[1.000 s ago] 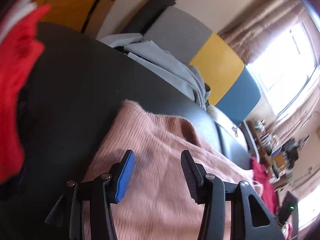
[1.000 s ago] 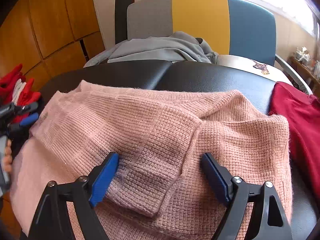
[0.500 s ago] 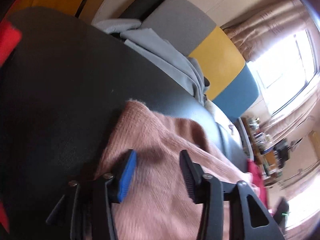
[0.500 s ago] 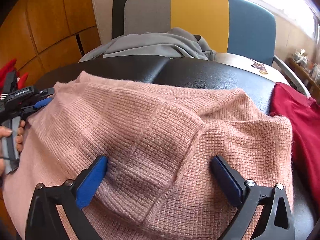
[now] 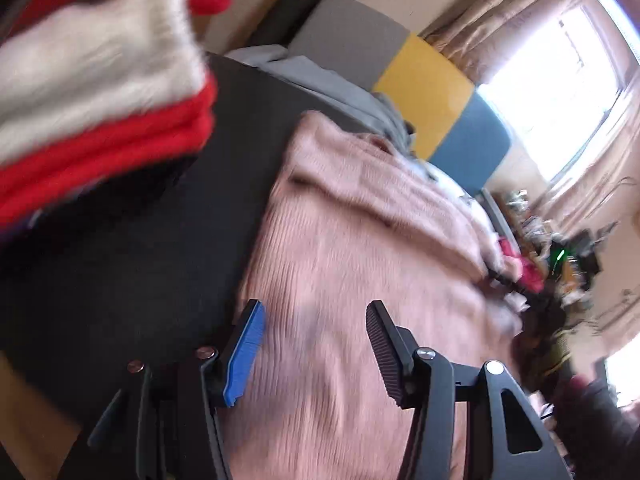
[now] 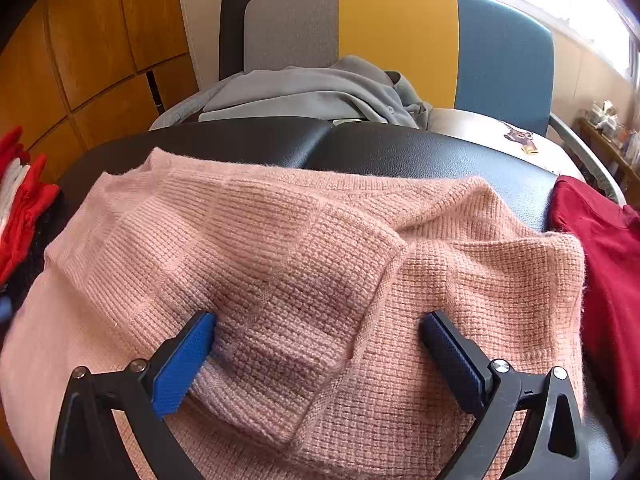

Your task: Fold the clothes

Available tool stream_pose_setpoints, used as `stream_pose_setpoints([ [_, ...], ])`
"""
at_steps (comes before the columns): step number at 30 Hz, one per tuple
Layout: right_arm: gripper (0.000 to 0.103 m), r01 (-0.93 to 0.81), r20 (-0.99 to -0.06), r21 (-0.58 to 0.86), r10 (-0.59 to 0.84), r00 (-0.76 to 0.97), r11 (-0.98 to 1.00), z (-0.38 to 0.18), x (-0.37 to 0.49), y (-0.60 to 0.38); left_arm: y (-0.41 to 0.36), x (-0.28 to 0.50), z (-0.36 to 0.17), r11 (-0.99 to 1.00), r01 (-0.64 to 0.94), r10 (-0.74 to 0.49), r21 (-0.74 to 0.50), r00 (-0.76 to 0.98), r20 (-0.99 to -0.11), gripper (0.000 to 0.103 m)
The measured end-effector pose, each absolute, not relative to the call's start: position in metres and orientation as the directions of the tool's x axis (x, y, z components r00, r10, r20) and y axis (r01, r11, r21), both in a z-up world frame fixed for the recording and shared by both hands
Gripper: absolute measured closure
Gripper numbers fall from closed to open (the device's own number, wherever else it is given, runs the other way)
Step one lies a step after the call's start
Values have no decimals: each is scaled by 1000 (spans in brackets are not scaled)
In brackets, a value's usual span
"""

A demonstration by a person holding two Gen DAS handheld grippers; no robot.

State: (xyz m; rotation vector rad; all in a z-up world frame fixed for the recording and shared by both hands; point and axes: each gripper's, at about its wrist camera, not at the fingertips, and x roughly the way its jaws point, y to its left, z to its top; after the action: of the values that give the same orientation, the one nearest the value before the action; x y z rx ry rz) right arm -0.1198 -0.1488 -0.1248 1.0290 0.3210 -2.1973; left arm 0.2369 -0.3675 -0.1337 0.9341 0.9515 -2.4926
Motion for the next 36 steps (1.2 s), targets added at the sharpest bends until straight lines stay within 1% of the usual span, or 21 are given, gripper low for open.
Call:
stream_pose_setpoints([
  [1, 0, 669, -757, 59, -470, -454, -741, -124, -118, -148, -359, 249, -132, -730, 483, -63, -483, -752, -657, 49],
  [5, 0, 656, -774, 106, -476, -418, -747, -108, -104, -127, -350, 274, -129, -743, 519, -120, -422, -724, -679, 49],
  [9, 0, 731, -718, 200, -605, -344, -653, -92, -57, -84, -358, 277, -129, -729, 560, -165, -394, -702, -693, 49],
  [10, 0, 738, -727, 194, -599, -334, -646, -95, -47, -73, -360, 277, -129, -723, 571, -179, -389, -698, -693, 49],
  [12, 0, 737, -775, 145, -539, -330, -660, -112, -30, -52, -358, 267, -135, -741, 558, -155, -373, -683, -714, 49],
  [13, 0, 727, -801, 104, -490, -343, -679, -122, -24, -40, -353, 262, -137, -769, 553, -179, -320, -668, -723, 48],
  [14, 0, 724, -800, 81, -479, -363, -685, -127, -19, -25, -348, 257, -139, -794, 546, -204, -266, -652, -730, 48],
  [15, 0, 731, -779, 78, -499, -380, -678, -128, -13, -9, -340, 253, -142, -826, 531, -236, -192, -634, -737, 47],
  [17, 0, 704, -765, 91, -502, -404, -705, -128, -12, 20, -334, 252, -143, -841, 523, -273, -135, -627, -729, 46],
  [18, 0, 685, -762, 99, -498, -414, -722, -128, -13, 33, -334, 252, -143, -837, 530, -278, -133, -623, -732, 46],
  [21, 0, 609, -736, 240, -551, -394, -756, -121, -19, 68, -338, 246, -132, -818, 559, -264, -136, -574, -775, 48],
  [22, 0, 575, -732, 285, -562, -386, -766, -119, -20, 78, -331, 241, -128, -831, 539, -253, -139, -588, -768, 48],
  [25, 0, 470, -732, 409, -589, -342, -782, -116, -18, 111, -313, 227, -116, -868, 475, -217, -146, -627, -748, 47],
  [27, 0, 431, -693, 502, -647, -318, -750, -116, -8, 136, -293, 208, -114, -902, 400, -156, -162, -652, -742, 47],
  [29, 0, 394, -661, 567, -685, -306, -723, -116, 3, 154, -262, 181, -114, -942, 300, -94, -149, -663, -743, 47],
  [31, 0, 382, -652, 580, -691, -312, -719, -116, 14, 161, -234, 157, -116, -970, 204, -37, -133, -662, -748, 47],
  [34, 0, 427, -643, 575, -708, -292, -698, -108, 19, 146, -191, 127, -122, -990, 80, 37, -116, -644, -764, 47],
  [36, 0, 486, -638, 566, -727, -254, -666, -105, 16, 122, -173, 122, -126, -996, 44, 29, -75, -642, -766, 45],
])
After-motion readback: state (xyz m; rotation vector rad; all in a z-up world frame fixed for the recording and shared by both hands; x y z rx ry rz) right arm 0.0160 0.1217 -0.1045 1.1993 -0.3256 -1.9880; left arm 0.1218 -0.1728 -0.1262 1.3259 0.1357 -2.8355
